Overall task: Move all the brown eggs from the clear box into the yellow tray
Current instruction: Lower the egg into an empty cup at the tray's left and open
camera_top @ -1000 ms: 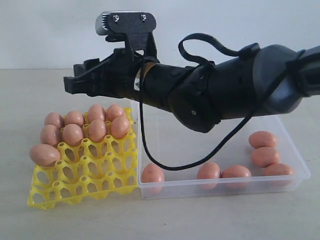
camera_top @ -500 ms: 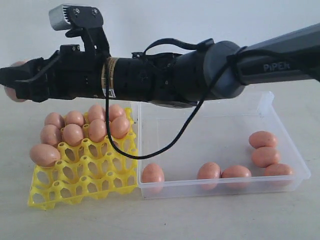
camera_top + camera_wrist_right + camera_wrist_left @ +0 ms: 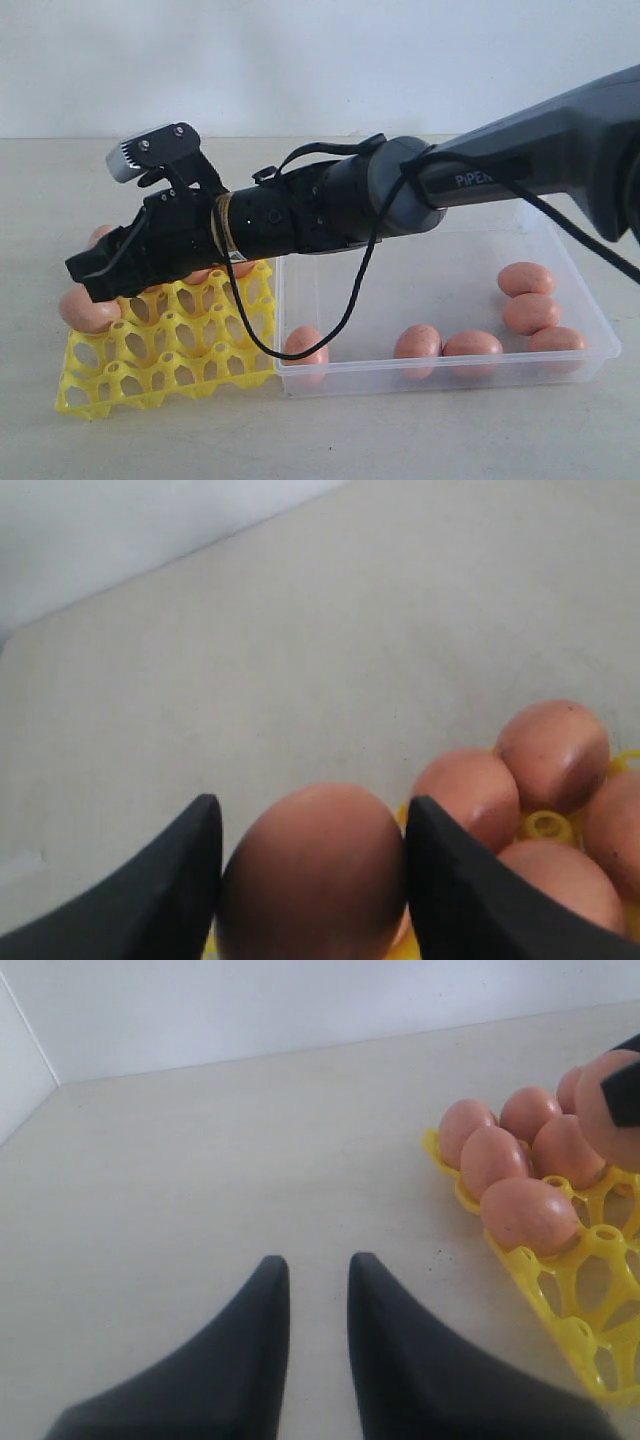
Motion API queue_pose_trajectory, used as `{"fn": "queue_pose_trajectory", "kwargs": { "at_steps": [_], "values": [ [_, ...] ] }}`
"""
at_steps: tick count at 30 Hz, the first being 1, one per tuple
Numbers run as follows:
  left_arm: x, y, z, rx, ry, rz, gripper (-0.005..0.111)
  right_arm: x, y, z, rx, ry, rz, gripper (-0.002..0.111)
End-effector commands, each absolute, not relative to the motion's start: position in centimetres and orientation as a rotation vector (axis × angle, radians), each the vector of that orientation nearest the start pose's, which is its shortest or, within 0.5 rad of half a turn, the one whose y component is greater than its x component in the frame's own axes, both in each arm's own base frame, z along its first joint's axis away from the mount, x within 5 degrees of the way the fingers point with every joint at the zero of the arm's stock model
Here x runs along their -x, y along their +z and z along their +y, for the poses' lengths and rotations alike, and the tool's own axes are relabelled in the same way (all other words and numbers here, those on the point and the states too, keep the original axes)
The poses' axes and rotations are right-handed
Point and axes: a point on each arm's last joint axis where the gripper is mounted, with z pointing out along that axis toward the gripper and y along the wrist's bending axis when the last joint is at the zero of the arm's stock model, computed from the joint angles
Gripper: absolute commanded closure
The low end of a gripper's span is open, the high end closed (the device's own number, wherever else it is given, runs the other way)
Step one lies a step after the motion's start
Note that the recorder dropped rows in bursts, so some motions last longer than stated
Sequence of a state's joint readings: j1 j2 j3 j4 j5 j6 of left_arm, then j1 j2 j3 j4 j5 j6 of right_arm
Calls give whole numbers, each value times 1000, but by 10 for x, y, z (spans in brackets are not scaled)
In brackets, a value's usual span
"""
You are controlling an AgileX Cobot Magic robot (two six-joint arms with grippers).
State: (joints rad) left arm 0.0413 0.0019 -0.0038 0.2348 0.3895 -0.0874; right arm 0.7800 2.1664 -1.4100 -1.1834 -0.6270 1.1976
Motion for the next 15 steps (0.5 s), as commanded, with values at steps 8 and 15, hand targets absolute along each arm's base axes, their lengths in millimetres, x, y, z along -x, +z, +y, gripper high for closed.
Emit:
{"fn": "queue_pose_trajectory", "kwargs": {
  "at_steps": [8,15],
  "values": [
    [-52,180,10,-25,193,1860,85,-304,162,365,1093,1056,1790,109],
    [-52,180,10,-25,193,1860,85,-307,159,363,1158,934,1761,109]
  ]
}}
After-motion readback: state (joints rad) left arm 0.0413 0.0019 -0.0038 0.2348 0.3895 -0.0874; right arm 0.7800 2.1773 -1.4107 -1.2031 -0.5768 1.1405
